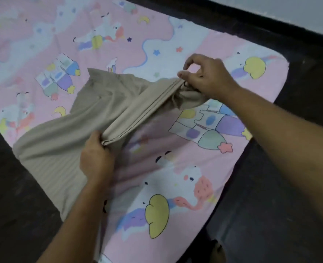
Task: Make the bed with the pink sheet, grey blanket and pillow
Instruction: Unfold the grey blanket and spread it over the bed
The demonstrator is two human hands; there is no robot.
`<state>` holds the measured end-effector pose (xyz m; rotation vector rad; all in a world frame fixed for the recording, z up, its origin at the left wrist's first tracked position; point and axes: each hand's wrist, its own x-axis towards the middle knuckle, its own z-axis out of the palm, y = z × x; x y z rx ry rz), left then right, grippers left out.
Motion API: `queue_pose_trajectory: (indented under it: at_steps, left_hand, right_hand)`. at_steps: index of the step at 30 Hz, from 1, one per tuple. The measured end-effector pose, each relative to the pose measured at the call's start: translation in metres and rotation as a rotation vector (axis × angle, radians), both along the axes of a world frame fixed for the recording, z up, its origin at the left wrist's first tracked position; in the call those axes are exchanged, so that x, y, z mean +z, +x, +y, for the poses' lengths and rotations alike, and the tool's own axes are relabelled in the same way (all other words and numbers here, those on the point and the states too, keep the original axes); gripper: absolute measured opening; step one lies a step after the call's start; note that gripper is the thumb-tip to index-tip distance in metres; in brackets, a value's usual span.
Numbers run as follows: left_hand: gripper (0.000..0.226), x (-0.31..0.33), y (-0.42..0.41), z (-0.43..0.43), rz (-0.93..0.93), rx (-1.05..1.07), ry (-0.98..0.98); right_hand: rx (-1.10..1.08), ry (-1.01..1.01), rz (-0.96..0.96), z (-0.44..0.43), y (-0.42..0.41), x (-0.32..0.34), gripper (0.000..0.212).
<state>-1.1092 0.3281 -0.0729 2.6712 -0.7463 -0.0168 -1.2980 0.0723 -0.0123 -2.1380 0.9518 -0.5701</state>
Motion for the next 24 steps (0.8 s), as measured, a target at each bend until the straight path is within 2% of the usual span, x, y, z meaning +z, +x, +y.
queue_pose_trajectory:
  at_steps: [2,3,4,6,8,9,13,15,17,20,23,24]
  left_hand:
    - [0.015,0.003,-0.002,-0.002,-0.020,0.019,-0.016]
    - [0.010,0.004,-0.005,-0.002,-0.016,0.041,-0.016]
    - [0.005,0.002,-0.009,-0.001,0.010,0.067,-0.006]
    - [0.007,-0.004,-0.021,-0.001,0.097,0.097,0.036]
    - [0.019,-0.012,-0.033,-0.006,0.158,0.090,0.105]
    - [0.027,-0.016,-0.039,-0.009,0.174,0.073,0.142]
    - [0.058,-0.035,-0.067,-0.035,0.106,-0.143,0.221]
    - [0.063,-0.046,-0.080,-0.061,0.040,-0.262,0.228]
    - [0.070,-0.061,-0.091,-0.098,-0.012,-0.312,0.218]
    - [0.090,-0.069,-0.107,-0.166,0.006,-0.311,0.245]
    - [0.090,-0.070,-0.117,-0.211,0.012,-0.221,0.246]
    - [0.090,-0.067,-0.113,-0.216,-0.002,-0.188,0.231]
  right_hand:
    - [0.090,-0.207,0.112,-0.018,-0.006,0.011,0.037]
    - [0.093,-0.226,0.141,-0.022,-0.007,0.007,0.041]
    - [0.077,-0.167,0.171,-0.023,-0.010,-0.006,0.048]
    - [0.038,0.102,0.298,-0.018,-0.017,-0.041,0.072]
    - [0.026,0.374,0.441,-0.002,-0.031,-0.083,0.097]
    - [0.019,0.442,0.475,0.008,-0.036,-0.098,0.105]
    - [-0.190,0.439,0.433,0.009,-0.031,-0.126,0.119]
    - [-0.246,0.414,0.542,-0.003,-0.022,-0.125,0.124]
    - [-0.266,0.419,0.639,-0.015,-0.016,-0.128,0.119]
    - [-0.312,0.582,0.444,-0.029,0.006,-0.137,0.109]
    - [-0.337,0.794,0.192,-0.045,0.026,-0.142,0.101]
    - [-0.292,0.772,0.162,-0.054,0.031,-0.137,0.099]
